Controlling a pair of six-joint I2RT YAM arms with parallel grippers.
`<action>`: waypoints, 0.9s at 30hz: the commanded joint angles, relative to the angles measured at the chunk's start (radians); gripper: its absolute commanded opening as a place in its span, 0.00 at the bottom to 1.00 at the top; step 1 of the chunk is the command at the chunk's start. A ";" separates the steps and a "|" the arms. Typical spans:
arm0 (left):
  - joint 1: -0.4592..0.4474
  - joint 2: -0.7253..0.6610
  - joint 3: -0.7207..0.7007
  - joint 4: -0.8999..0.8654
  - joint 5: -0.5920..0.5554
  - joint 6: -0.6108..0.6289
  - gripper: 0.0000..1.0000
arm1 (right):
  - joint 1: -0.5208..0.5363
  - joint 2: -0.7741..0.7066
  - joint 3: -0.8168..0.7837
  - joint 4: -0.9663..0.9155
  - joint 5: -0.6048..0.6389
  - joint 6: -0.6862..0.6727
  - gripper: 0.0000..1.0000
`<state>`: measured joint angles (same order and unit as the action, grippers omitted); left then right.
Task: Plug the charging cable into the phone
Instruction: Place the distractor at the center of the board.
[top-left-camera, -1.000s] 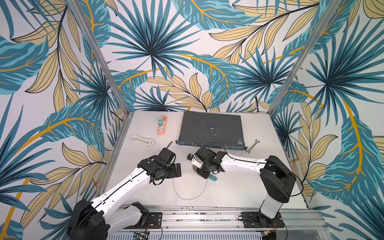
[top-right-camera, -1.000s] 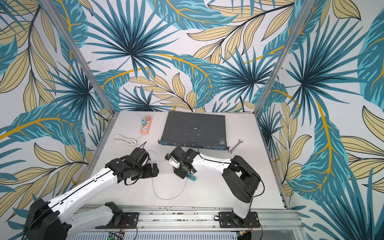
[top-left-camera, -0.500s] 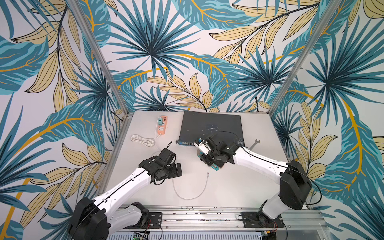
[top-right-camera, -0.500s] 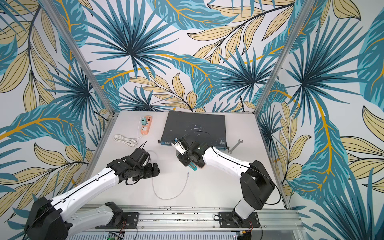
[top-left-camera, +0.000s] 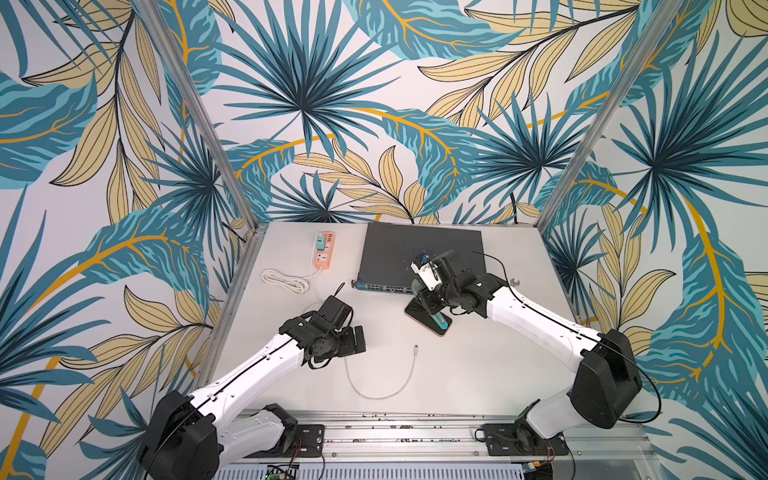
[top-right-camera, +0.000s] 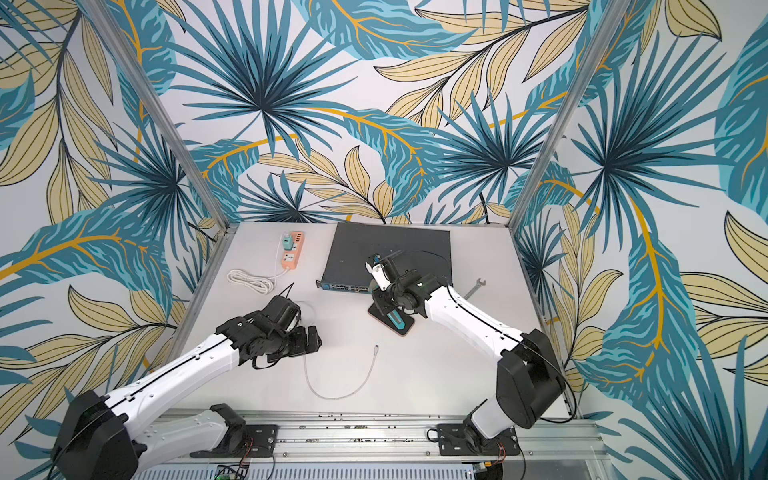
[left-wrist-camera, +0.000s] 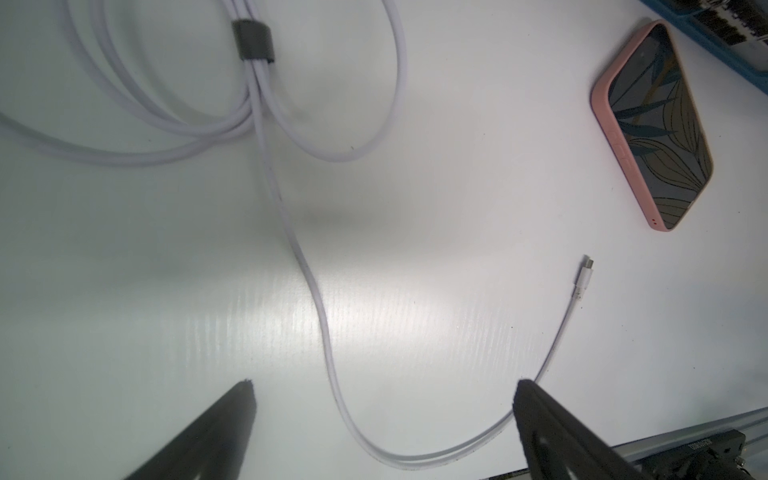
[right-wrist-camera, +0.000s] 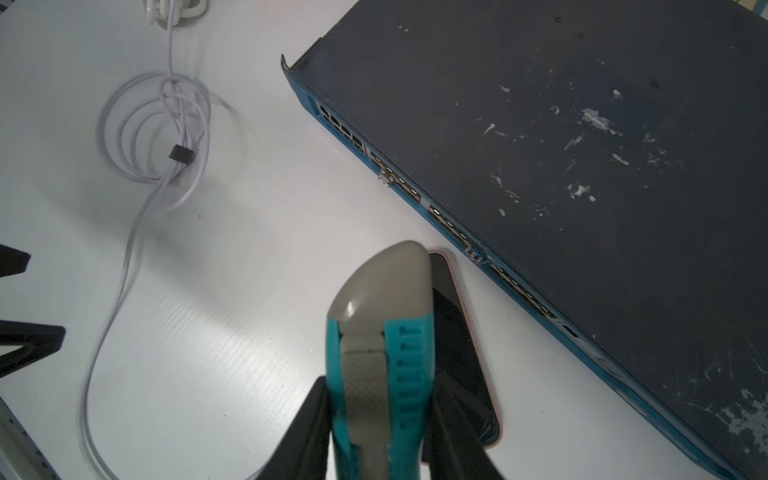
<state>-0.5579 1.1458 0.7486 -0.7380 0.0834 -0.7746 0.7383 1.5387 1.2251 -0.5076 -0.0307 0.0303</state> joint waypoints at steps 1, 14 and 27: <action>0.006 0.003 0.021 0.050 0.031 -0.007 1.00 | -0.022 -0.017 0.040 -0.023 -0.008 0.039 0.29; 0.006 0.017 0.006 0.175 0.126 0.003 1.00 | -0.181 -0.083 0.048 -0.034 0.024 0.189 0.29; 0.004 0.112 0.051 0.240 0.186 0.019 1.00 | -0.411 -0.196 -0.070 -0.010 -0.025 0.338 0.29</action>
<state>-0.5571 1.2407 0.7605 -0.5343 0.2485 -0.7734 0.3676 1.3727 1.1995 -0.5220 -0.0380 0.3031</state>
